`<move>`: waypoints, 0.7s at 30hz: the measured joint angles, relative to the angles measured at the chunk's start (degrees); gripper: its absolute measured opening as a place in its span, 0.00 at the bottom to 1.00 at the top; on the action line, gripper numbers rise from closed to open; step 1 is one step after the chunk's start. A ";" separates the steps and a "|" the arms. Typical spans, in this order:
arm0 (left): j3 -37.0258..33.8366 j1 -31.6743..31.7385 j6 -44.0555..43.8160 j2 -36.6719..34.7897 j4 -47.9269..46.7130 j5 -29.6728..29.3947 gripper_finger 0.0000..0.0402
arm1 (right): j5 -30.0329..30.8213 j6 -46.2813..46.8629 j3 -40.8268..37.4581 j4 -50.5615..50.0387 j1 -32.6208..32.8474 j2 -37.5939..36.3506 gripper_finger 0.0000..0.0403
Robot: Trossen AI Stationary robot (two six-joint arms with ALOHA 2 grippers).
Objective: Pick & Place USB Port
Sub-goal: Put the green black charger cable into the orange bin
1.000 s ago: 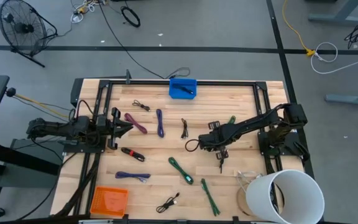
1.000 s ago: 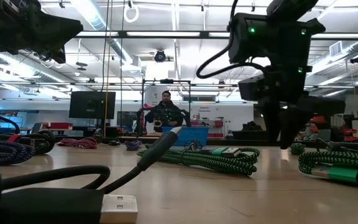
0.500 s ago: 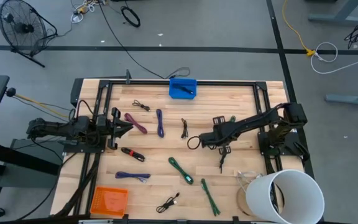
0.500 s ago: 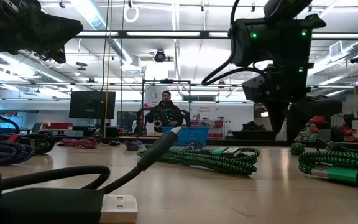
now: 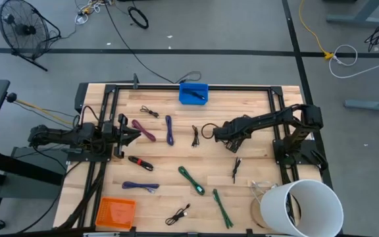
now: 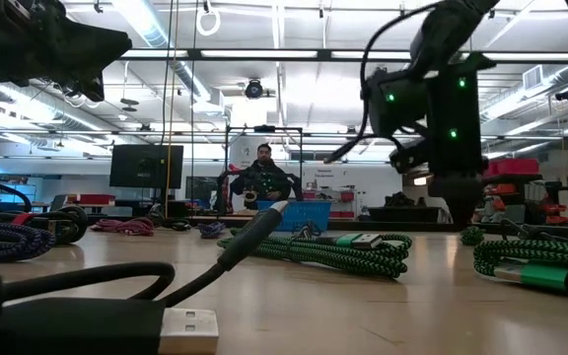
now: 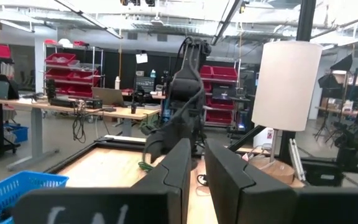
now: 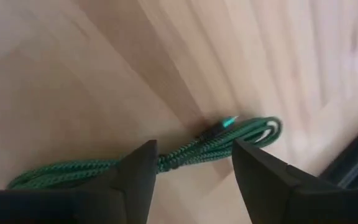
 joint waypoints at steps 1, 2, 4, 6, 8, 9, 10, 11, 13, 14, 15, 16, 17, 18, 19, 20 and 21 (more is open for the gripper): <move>0.00 0.02 0.00 0.00 0.00 0.02 0.13 | -0.34 -0.56 -0.91 2.05 -0.29 0.01 0.52; -0.01 0.02 0.00 0.00 0.00 0.02 0.13 | -0.84 -1.62 -1.61 3.99 -0.46 0.02 0.52; 0.00 0.01 0.00 0.00 0.00 0.02 0.13 | -2.38 -3.79 -2.51 6.22 -0.75 -0.06 0.52; 0.00 0.00 0.00 0.00 0.01 0.02 0.13 | -3.35 -4.60 -3.10 7.46 -0.79 -0.26 0.52; 0.00 0.02 0.02 0.00 0.00 0.02 0.13 | -2.95 -4.62 -3.40 8.23 -0.73 -0.31 0.52; 0.00 0.02 0.02 0.00 0.01 0.02 0.13 | -2.41 -4.65 -3.42 8.43 -0.72 -0.29 0.52; 0.00 0.01 0.02 0.00 0.00 0.02 0.13 | -2.00 -4.73 -3.49 8.76 -0.70 -0.25 0.52; -0.01 0.00 0.02 0.00 0.00 0.02 0.13 | -1.67 -4.80 -3.55 9.13 -0.68 -0.24 0.52; 0.00 0.00 0.02 0.00 0.00 0.02 0.13 | -1.55 -5.41 -3.62 9.91 -0.68 -0.20 0.52; -0.02 0.00 0.00 0.00 0.00 0.01 0.13 | -1.17 -6.09 -3.59 10.40 -0.70 -0.20 0.52; 0.00 0.01 0.01 0.00 0.00 0.02 0.13 | -0.59 -6.43 -3.59 10.50 -0.68 -0.19 0.52; -0.02 0.02 0.00 0.00 0.00 0.02 0.13 | 0.28 -6.51 -3.53 10.23 -0.62 -0.22 0.52; -0.01 0.01 -0.02 0.00 0.00 0.02 0.13 | 0.79 -6.24 -3.51 9.80 -0.66 -0.43 0.52; 0.00 0.00 -0.03 0.00 0.01 0.02 0.13 | 0.98 -6.09 -3.48 9.29 -0.86 -0.70 0.52; 0.00 0.00 -0.03 0.00 0.00 0.02 0.13 | 1.55 -5.95 -3.27 8.56 -1.11 -1.03 0.52; -0.02 0.00 -0.03 0.00 0.00 0.02 0.13 | 2.08 -5.86 -2.92 7.94 -1.41 -1.39 0.52; -0.01 0.01 -0.03 0.00 0.02 0.02 0.13 | 2.12 -5.89 -2.37 8.00 -1.62 -1.99 0.52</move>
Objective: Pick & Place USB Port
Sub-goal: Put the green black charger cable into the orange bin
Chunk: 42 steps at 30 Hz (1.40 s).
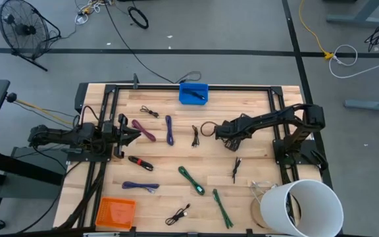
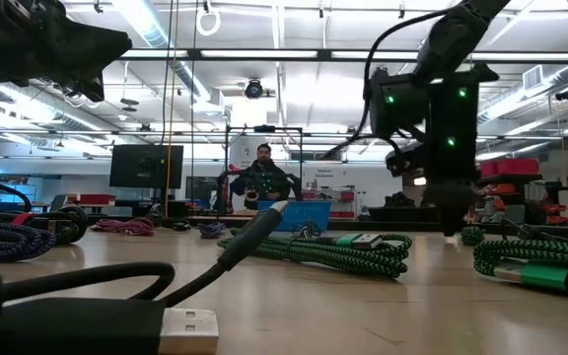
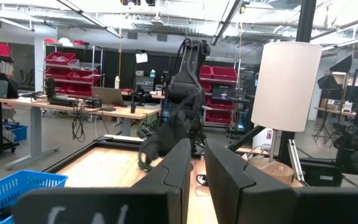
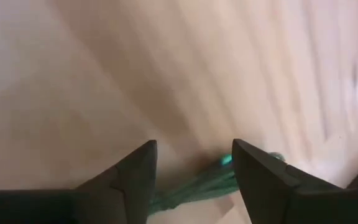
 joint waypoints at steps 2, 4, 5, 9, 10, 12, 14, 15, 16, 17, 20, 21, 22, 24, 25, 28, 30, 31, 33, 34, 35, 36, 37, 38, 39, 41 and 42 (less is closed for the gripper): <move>0.00 0.00 -0.05 0.00 0.04 0.00 0.13 | 0.04 0.29 1.61 0.90 -0.15 -1.03 0.52; 0.02 -0.01 -1.45 0.00 0.41 0.00 0.13 | -2.28 2.01 2.50 0.58 -0.36 -1.86 0.52; 0.02 -0.01 -2.92 -0.02 0.39 0.00 0.13 | -3.81 3.47 2.61 0.31 -0.47 -2.38 0.52; 0.00 0.00 -11.96 -0.02 0.47 2.21 0.13 | -5.43 9.78 2.64 -2.06 -0.59 -4.66 0.52; 0.01 -0.01 -13.00 -0.02 0.63 2.94 0.13 | -5.71 11.55 2.64 -3.04 -0.59 -5.23 0.52; 0.02 -0.01 -13.40 -0.04 0.80 3.95 0.13 | -7.84 15.69 2.64 -4.61 -1.03 -6.61 0.52; 0.02 0.00 -12.12 -0.02 0.74 4.07 0.13 | -10.15 20.89 2.64 -7.72 -1.13 -7.90 0.52; 0.02 -0.01 -11.49 -0.02 0.76 4.07 0.13 | -10.91 23.65 2.64 -9.61 -1.01 -8.47 0.52; 0.02 0.01 -10.76 -0.02 0.78 4.07 0.13 | -11.19 26.26 2.64 -11.94 -0.75 -8.93 0.52; 0.00 -0.01 -10.52 -0.02 0.81 4.06 0.13 | -11.35 28.56 2.64 -13.75 -0.47 -9.37 0.52; -0.01 -0.01 -10.54 -0.03 1.12 4.07 0.13 | -11.47 34.43 2.64 -17.32 0.30 -10.29 0.52; 0.01 -0.03 -10.54 -0.04 1.13 4.21 0.13 | -11.44 35.42 2.64 -17.36 0.37 -10.38 0.52; 0.00 -0.03 -10.54 -0.04 1.19 4.50 0.13 | -11.40 36.40 2.64 -16.47 0.55 -10.42 0.52; 0.02 -0.03 -10.54 -0.04 1.86 4.93 0.13 | -11.20 37.61 2.64 -13.99 1.09 -10.35 0.52; 0.02 -0.03 -10.54 -0.04 2.18 4.96 0.13 | -11.07 37.85 2.64 -12.47 1.35 -10.24 0.52; 0.02 -0.03 -10.56 -0.04 3.02 5.20 0.13 | -10.08 42.50 1.86 -7.95 2.21 -10.09 0.52; 0.01 -0.03 -11.07 -0.04 3.23 5.94 0.13 | -9.34 46.06 0.56 -6.01 2.95 -10.07 0.52; 0.00 -0.03 -11.77 -0.04 3.21 6.60 0.13 | -9.30 47.63 -0.04 -5.36 3.31 -10.07 0.52; 0.00 -0.03 -12.30 -0.04 3.21 8.12 0.13 | -9.29 51.99 -1.43 -3.87 4.15 -10.07 0.52; 0.02 -0.03 -12.41 -0.04 3.21 8.79 0.13 | -9.30 54.10 -2.35 -2.87 4.55 -10.07 0.52; 0.01 -0.03 -12.46 -0.04 3.23 9.49 0.13 | -9.35 56.03 -3.21 -1.78 5.04 -10.07 0.52; 0.02 -0.03 -12.46 -0.04 3.27 10.12 0.13 | -9.39 57.68 -4.00 -0.38 5.56 -10.07 0.52; -0.01 -0.03 -12.45 -0.04 3.31 10.60 0.13 | -9.36 59.13 -4.79 1.33 6.04 -10.07 0.52; -0.01 -0.03 -12.46 -0.04 3.36 10.82 0.13 | -9.34 60.55 -5.68 2.93 6.58 -10.07 0.52; -0.01 -0.04 -12.46 -0.04 3.36 10.96 0.13 | -9.37 62.18 -6.76 4.41 7.06 -10.07 0.52; 0.02 -0.05 -12.27 -0.04 3.42 10.99 0.13 | -9.76 64.94 -8.47 6.27 7.76 -10.05 0.52; -0.01 -0.03 -12.12 -0.04 3.55 10.99 0.13 | -9.92 66.24 -8.90 6.69 8.00 -10.05 0.52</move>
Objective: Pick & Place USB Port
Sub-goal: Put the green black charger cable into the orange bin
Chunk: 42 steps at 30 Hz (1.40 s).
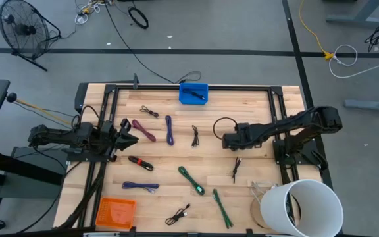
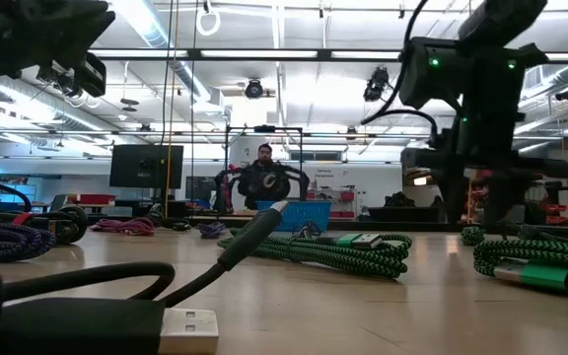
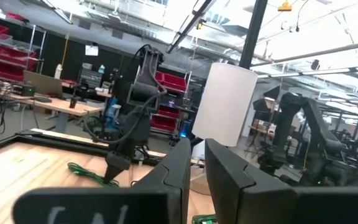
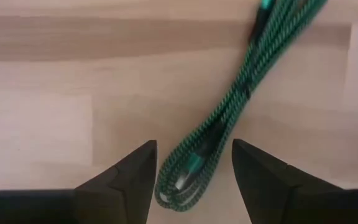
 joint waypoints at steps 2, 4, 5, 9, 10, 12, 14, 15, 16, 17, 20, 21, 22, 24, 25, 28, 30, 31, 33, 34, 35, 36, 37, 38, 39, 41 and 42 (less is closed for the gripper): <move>0.00 0.00 0.05 0.00 0.29 0.00 0.13 | -0.74 2.14 -0.60 0.03 0.15 0.00 0.52; 0.01 -0.02 0.05 0.00 0.29 0.01 0.13 | -0.93 3.56 -0.72 -0.20 0.08 0.00 0.52; 0.01 -0.01 0.04 0.00 0.28 0.04 0.13 | -0.95 3.98 -0.70 0.30 0.04 0.00 0.52; 0.02 -0.02 0.05 0.00 0.27 0.15 0.13 | -1.05 4.10 -0.70 2.29 0.10 0.40 0.52; 0.02 -0.02 0.08 0.00 0.27 0.15 0.13 | -1.07 3.80 -0.70 2.94 0.10 0.65 0.52; 0.02 -0.02 0.10 0.00 0.25 0.15 0.13 | -1.34 3.55 -0.70 3.43 -0.06 1.41 0.52; 0.02 -0.02 0.07 0.00 0.25 0.27 0.13 | -1.50 5.06 -0.67 3.27 -0.07 2.67 0.52; 0.02 0.00 0.11 0.00 0.25 0.45 0.13 | -1.52 5.87 -0.53 3.31 -0.07 3.19 0.52; 0.01 -0.01 0.12 0.00 0.22 0.67 0.13 | -1.52 6.46 -0.37 3.13 -0.07 4.03 0.52; 0.02 -0.02 0.10 0.00 0.22 0.88 0.13 | -1.61 7.02 -0.30 2.76 -0.08 4.84 0.52; 0.01 -0.01 0.14 0.00 0.19 1.55 0.13 | -3.55 7.81 -0.09 1.94 -0.63 6.57 0.45; 0.02 -0.02 0.11 0.00 0.20 1.69 0.13 | -3.88 7.73 -0.09 1.79 -0.77 6.73 0.40; 0.00 -0.02 0.10 0.00 0.18 1.72 0.13 | -3.86 7.71 -0.09 1.57 -0.75 6.75 0.34; 0.01 -0.01 0.14 0.00 0.14 1.73 0.13 | -3.86 7.70 -0.12 1.47 -0.73 6.62 0.19; 0.00 -0.02 0.14 0.00 0.14 1.71 0.13 | -3.92 7.52 -0.13 1.62 -0.73 6.42 0.11; 0.00 -0.02 0.14 0.00 0.07 1.73 0.13 | -4.16 7.12 -0.23 1.65 -0.76 6.06 0.06; 0.01 -0.02 0.16 0.00 0.07 1.70 0.13 | -4.53 6.32 -0.28 1.96 -0.86 5.64 0.06; 0.02 -0.02 0.17 0.00 0.08 1.67 0.13 | -4.34 5.33 0.04 2.00 -0.80 5.37 0.06; 0.02 -0.02 0.18 0.00 0.19 1.22 0.13 | -3.32 2.84 1.06 1.62 -0.70 4.35 0.06; 0.02 -0.02 0.21 0.00 0.22 0.71 0.13 | -2.90 1.58 1.71 1.67 -0.70 4.18 0.06; 0.02 -0.02 0.21 0.00 0.26 0.15 0.13 | -2.01 0.33 2.63 2.79 -0.75 3.70 0.06; 0.02 -0.02 0.19 0.00 0.33 -0.36 0.13 | -0.79 -1.25 4.11 4.04 -0.81 3.04 0.06; 0.02 -0.02 0.20 -0.01 0.33 -0.85 0.13 | 0.41 -3.65 5.32 5.51 -0.81 2.16 0.06; 0.01 0.00 0.23 0.00 0.33 -1.31 0.13 | 1.55 -6.36 6.39 6.67 -0.81 1.84 0.06; 0.02 -0.02 0.25 0.00 0.40 -2.05 0.13 | 2.35 -9.17 7.10 7.96 -0.79 1.77 0.06; 0.02 0.00 0.25 0.00 0.49 -4.00 0.13 | 2.62 -15.29 8.77 11.24 -0.81 1.76 0.06; 0.02 -0.02 0.23 0.00 0.49 -4.96 0.13 | 2.72 -18.43 10.06 14.06 -0.79 1.69 0.06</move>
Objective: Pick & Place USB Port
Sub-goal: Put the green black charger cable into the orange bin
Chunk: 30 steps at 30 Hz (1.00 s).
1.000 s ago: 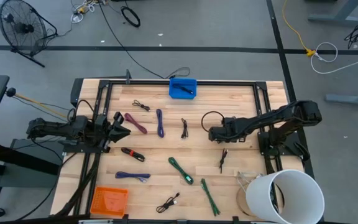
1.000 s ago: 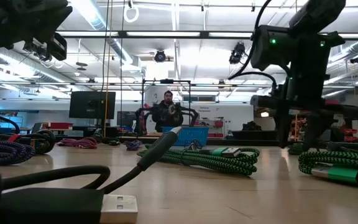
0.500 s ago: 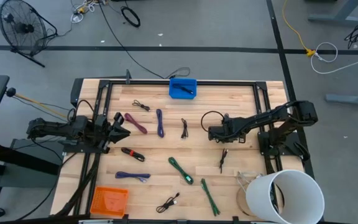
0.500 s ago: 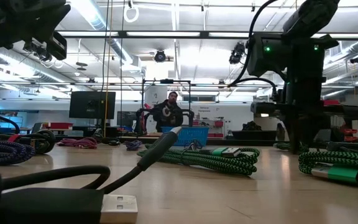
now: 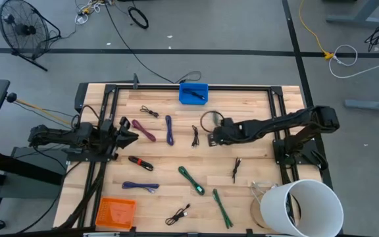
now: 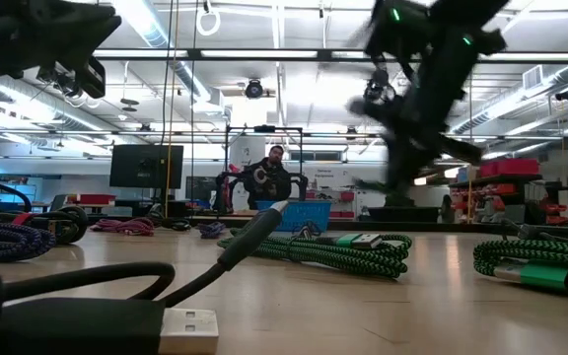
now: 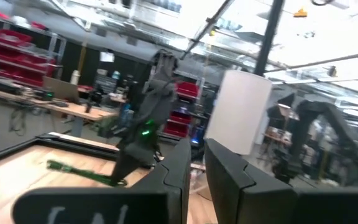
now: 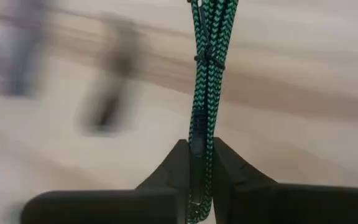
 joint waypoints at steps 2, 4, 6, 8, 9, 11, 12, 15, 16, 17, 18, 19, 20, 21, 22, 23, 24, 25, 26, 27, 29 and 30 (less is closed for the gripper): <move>0.00 0.00 0.00 0.00 0.02 -0.98 0.13 | 0.11 -5.92 2.19 4.45 0.46 -0.25 0.06; 0.00 0.00 0.04 0.00 0.12 -1.12 0.13 | 0.21 -11.99 3.78 7.80 1.13 -0.14 0.06; 0.00 0.00 0.04 -0.02 0.78 -1.14 0.13 | 0.07 -17.42 5.57 11.83 1.82 -0.13 0.06; -0.01 0.00 0.04 -0.02 0.63 -1.12 0.13 | 0.08 -22.14 7.45 15.58 2.72 -0.23 0.06; 0.00 0.00 0.04 -0.02 0.63 -1.12 0.13 | 0.06 -24.31 8.13 17.03 3.21 -0.23 0.06; 0.00 0.02 0.04 -0.02 0.64 -0.97 0.13 | 0.09 -29.02 8.97 20.30 4.34 -0.23 0.06; 0.00 0.00 0.04 -0.02 0.61 -0.66 0.13 | 0.07 -31.30 9.30 22.52 4.94 -0.23 0.06; -0.02 0.01 -0.09 0.00 0.60 0.03 0.13 | -1.17 -37.86 9.86 30.63 6.82 -0.23 0.06; -0.01 0.00 -0.11 0.00 0.60 0.21 0.13 | -1.93 -39.72 9.88 32.99 7.42 -0.23 0.06; -0.01 0.01 -0.11 0.00 0.60 0.34 0.13 | -2.15 -41.22 9.88 34.99 8.03 -0.16 0.06; 0.00 0.00 -0.11 0.00 0.61 0.37 0.13 | -2.16 -42.41 9.88 36.90 8.73 0.06 0.06; -0.02 0.00 -0.07 0.00 0.61 0.37 0.13 | -2.20 -43.49 9.88 38.11 9.39 0.18 0.06; 0.00 0.02 0.22 0.03 0.61 0.37 0.13 | -2.14 -44.42 9.88 38.60 10.03 0.21 0.06; 0.00 0.00 0.71 0.19 0.67 0.37 0.13 | -2.16 -45.03 9.88 39.33 10.53 0.21 0.06; 0.00 0.00 1.18 0.44 0.86 0.37 0.13 | -2.13 -45.58 9.88 40.12 11.05 0.21 0.06; -0.02 0.00 1.70 0.70 1.13 0.37 0.14 | -1.70 -46.14 9.89 40.48 11.53 0.21 0.06; 0.00 -0.02 2.57 1.37 2.48 0.37 0.15 | -0.60 -46.52 9.90 40.66 12.05 0.35 0.06; -0.02 -0.02 3.46 2.36 4.09 0.37 0.16 | 0.46 -46.61 9.90 40.84 12.51 0.57 0.06; 0.00 -0.02 4.44 3.42 5.26 0.37 0.18 | 1.21 -46.70 9.90 40.81 12.90 0.70 0.06; 0.00 -0.02 4.78 4.78 7.13 0.38 0.21 | 1.57 -46.75 9.90 40.89 13.15 0.84 0.06; -0.02 -0.02 4.98 7.56 11.16 0.35 0.28 | 1.93 -46.96 9.94 41.93 13.55 1.24 0.06; 0.00 -0.02 5.03 9.24 13.09 0.31 0.32 | 2.29 -47.25 9.94 41.97 13.75 1.31 0.06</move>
